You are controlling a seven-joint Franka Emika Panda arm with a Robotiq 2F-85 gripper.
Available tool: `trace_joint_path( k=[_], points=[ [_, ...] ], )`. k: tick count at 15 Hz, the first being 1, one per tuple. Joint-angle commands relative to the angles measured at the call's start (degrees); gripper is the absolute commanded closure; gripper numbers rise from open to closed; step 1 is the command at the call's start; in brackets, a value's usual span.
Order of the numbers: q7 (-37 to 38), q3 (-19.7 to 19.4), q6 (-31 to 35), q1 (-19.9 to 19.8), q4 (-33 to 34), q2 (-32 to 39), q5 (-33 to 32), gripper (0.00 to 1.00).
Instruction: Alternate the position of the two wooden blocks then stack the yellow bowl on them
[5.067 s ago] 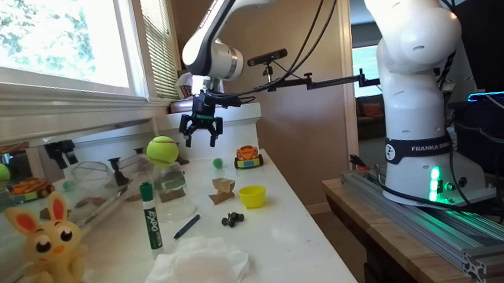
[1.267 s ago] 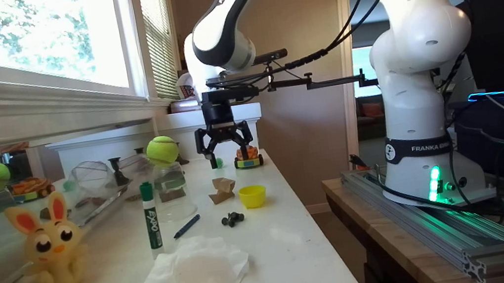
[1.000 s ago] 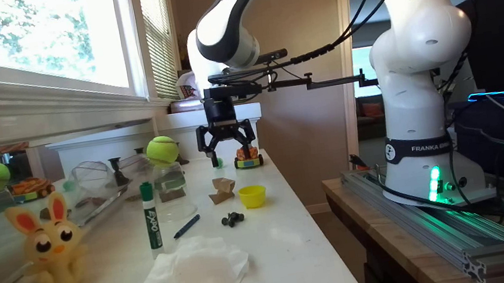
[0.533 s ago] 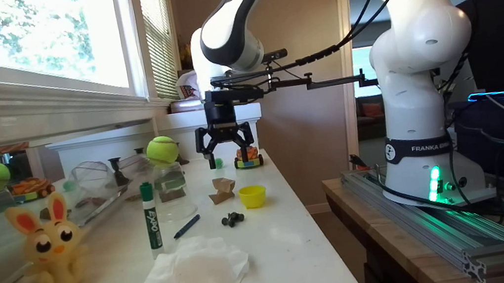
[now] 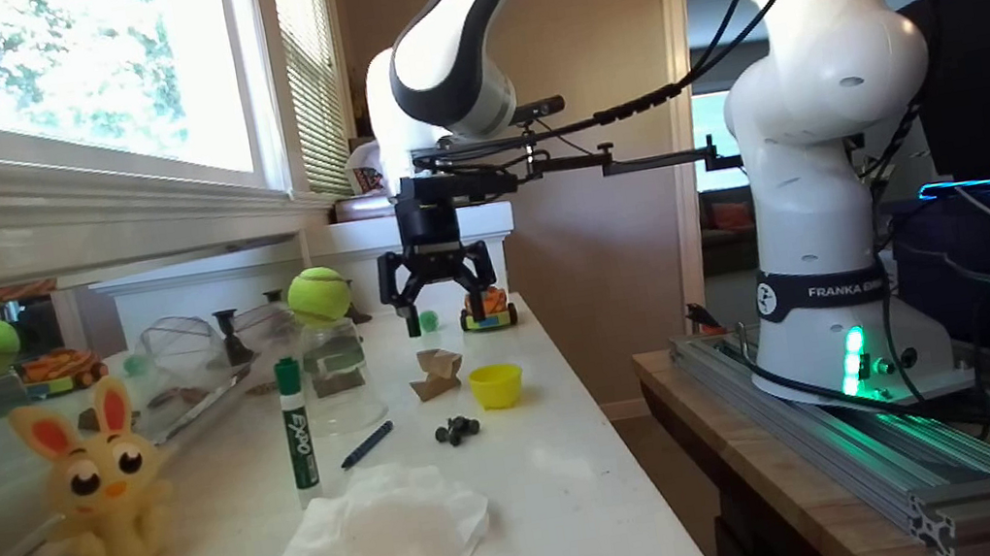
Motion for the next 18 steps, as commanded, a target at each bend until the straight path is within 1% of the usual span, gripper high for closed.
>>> trace_joint_path(
  k=[1, 9, 14, 18],
  points=[
    [-1.04, 0.51, -1.41, 0.72, 0.78, -0.01, 1.89, 0.0],
    [-1.73, 1.38, -2.31, 1.81, 2.34, 2.19, 2.09, 0.0],
    [-2.04, 1.29, -0.89, 1.84, 2.96, 4.08, 1.67, 0.0],
    [-2.4, 1.28, -1.0, 1.95, 3.83, 5.63, 1.66, 0.0]
  ],
)
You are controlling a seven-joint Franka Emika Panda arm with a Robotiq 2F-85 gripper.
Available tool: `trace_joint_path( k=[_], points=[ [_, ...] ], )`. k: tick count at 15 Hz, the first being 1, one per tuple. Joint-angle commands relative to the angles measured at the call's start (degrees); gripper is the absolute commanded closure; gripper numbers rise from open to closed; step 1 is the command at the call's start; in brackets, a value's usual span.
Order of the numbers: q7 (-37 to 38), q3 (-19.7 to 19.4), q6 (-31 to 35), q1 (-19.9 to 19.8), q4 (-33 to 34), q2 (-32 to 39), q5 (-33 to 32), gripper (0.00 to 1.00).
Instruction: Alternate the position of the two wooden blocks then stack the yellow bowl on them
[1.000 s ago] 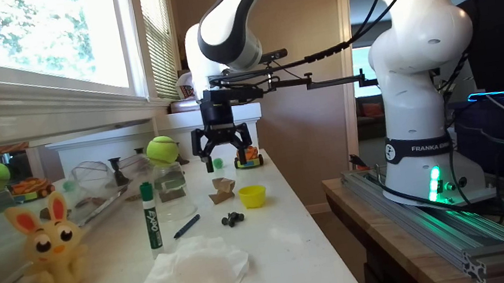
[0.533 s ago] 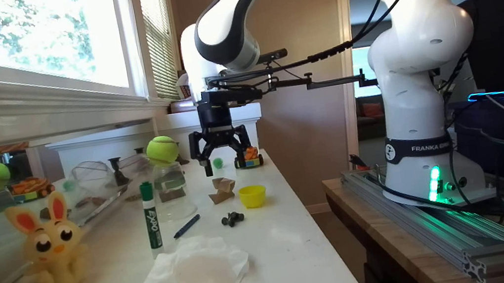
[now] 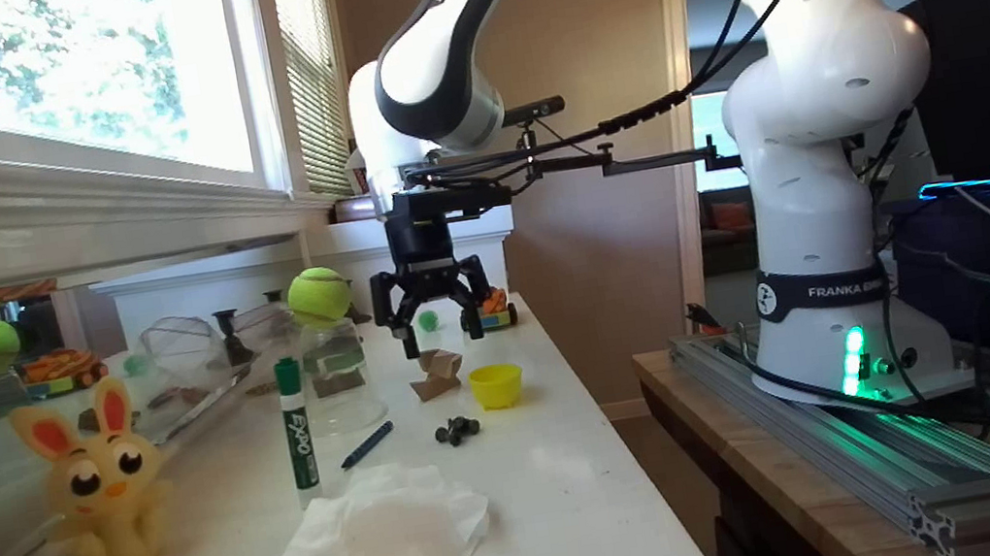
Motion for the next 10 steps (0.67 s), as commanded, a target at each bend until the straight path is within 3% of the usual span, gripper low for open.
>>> trace_joint_path(
  k=[1, 2, 4, 10],
  points=[
    [-1.36, -0.19, -0.09, 0.4, 1.73, 1.9, 1.05, 0.02],
    [-1.41, -0.21, -0.22, 0.42, 1.99, 2.31, 1.13, 0.23],
    [-1.48, -0.24, -0.33, 0.43, 2.3, 2.8, 1.29, 0.31],
    [-1.27, -0.35, -0.21, 0.44, 2.58, 3.31, 1.31, 0.73]
  ],
)
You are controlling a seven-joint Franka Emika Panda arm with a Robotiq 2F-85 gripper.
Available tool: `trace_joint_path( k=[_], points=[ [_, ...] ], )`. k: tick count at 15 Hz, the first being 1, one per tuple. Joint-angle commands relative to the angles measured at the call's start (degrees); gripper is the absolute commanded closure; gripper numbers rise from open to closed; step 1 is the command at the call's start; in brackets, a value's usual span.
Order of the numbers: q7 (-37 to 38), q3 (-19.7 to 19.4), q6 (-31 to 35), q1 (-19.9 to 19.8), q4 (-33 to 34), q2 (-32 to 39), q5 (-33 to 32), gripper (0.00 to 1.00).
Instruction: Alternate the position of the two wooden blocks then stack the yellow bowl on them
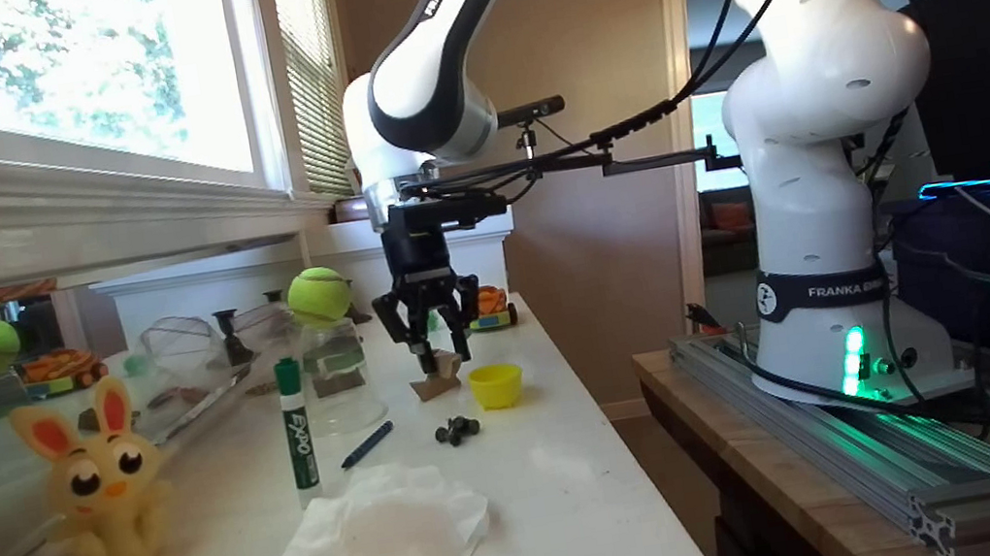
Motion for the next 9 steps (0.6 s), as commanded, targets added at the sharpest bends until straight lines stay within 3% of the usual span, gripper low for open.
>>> trace_joint_path(
  k=[1, 3, 9],
  points=[
    [-1.01, -0.37, -0.21, 0.42, 1.09, 0.7, 1.27, 0.81],
    [-0.9, -0.41, -0.21, 0.43, 1.25, 0.73, 1.15, 0.95],
    [-0.75, -1.35, 0.8, -0.35, -0.33, -2.68, 1.17, 0.93]
  ],
)
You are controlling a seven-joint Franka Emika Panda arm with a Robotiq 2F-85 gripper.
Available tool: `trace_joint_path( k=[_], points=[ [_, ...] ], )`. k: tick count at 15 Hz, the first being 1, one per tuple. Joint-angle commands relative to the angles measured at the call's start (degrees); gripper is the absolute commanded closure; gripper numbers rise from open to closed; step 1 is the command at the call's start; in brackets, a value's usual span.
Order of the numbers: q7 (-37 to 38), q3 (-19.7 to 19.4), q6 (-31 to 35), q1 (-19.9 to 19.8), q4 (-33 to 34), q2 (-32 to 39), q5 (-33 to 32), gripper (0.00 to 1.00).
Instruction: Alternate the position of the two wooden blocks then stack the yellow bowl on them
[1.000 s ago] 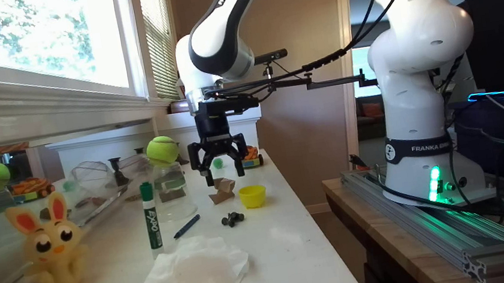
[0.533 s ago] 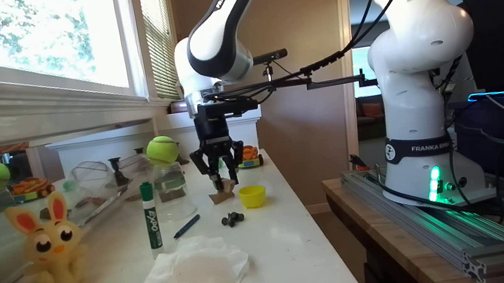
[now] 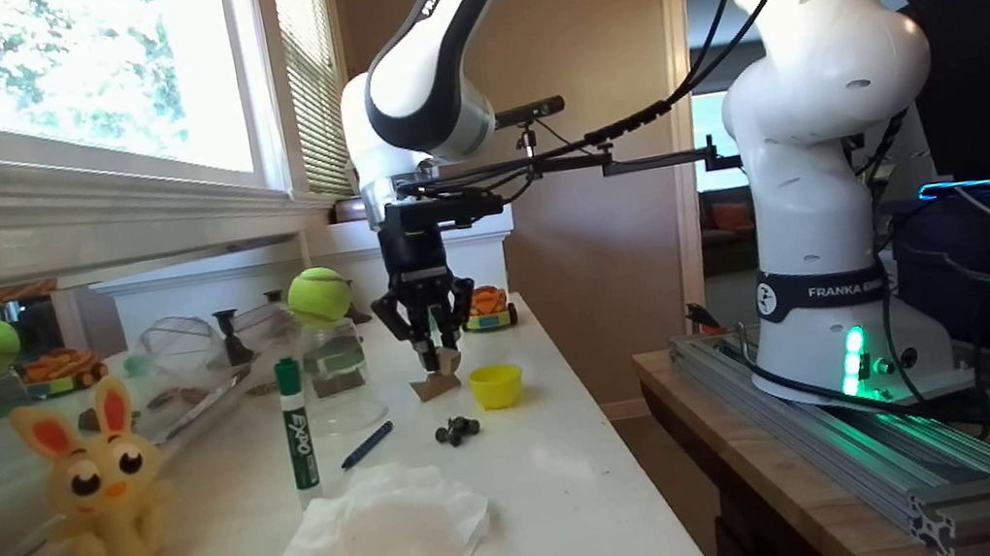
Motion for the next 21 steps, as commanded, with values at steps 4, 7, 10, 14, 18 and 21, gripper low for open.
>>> trace_joint_path(
  k=[4, 7, 10, 14, 18, 21],
  points=[
    [-0.12, -4.08, 2.2, -2.44, -2.01, -4.69, 0.61, 0.93],
    [-0.61, -5.59, 2.5, -3.72, -1.57, -3.23, 1.25, 0.93],
    [-0.69, -6.01, 2.73, -4.01, -1.21, -1.34, 1.47, 0.93],
    [-1.35, -5.7, 5.14, -3.71, -1.26, 0.83, 2.33, 0.93],
    [-1.49, -5.2, 8.01, -3.41, -1.35, 2.96, 3.75, 0.93],
    [-1.27, -5.07, 9.17, -3.09, -1.42, 3.69, 4.16, 0.93]
  ],
)
